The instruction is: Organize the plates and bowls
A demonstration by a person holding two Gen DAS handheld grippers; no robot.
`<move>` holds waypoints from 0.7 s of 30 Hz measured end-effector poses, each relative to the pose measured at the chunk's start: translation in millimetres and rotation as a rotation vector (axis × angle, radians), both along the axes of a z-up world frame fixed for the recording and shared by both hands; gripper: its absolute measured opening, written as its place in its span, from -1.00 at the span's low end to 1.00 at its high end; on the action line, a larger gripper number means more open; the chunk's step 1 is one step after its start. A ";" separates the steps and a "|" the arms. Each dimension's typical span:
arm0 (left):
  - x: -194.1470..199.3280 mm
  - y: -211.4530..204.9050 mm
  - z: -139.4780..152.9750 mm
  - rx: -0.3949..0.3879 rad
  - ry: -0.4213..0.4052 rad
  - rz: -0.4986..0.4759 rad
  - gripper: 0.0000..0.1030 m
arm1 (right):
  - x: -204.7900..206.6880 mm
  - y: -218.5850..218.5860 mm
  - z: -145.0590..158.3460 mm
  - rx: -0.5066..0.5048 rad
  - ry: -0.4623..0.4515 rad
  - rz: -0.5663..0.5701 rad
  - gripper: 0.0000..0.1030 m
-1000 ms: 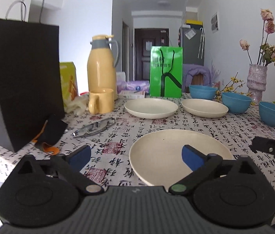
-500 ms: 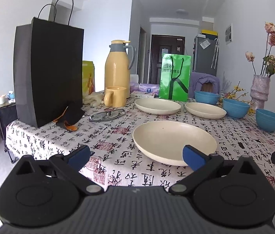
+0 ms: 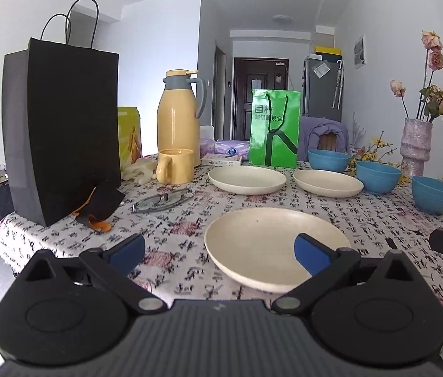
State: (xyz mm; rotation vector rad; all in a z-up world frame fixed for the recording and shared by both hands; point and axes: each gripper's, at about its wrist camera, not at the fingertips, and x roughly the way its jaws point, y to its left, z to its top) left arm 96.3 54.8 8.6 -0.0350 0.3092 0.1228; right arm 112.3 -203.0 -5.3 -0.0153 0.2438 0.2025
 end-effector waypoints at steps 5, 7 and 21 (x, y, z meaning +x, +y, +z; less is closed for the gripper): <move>39.5 11.3 8.2 0.014 -0.014 -0.002 1.00 | 52.0 8.8 10.8 0.000 0.015 0.015 0.97; 60.7 15.1 8.6 0.031 -0.006 0.003 1.00 | 78.6 13.6 13.9 -0.002 0.029 0.025 0.92; 241.7 68.5 7.0 -0.095 0.140 -0.011 0.86 | 273.9 61.3 30.8 -0.032 0.143 0.132 0.56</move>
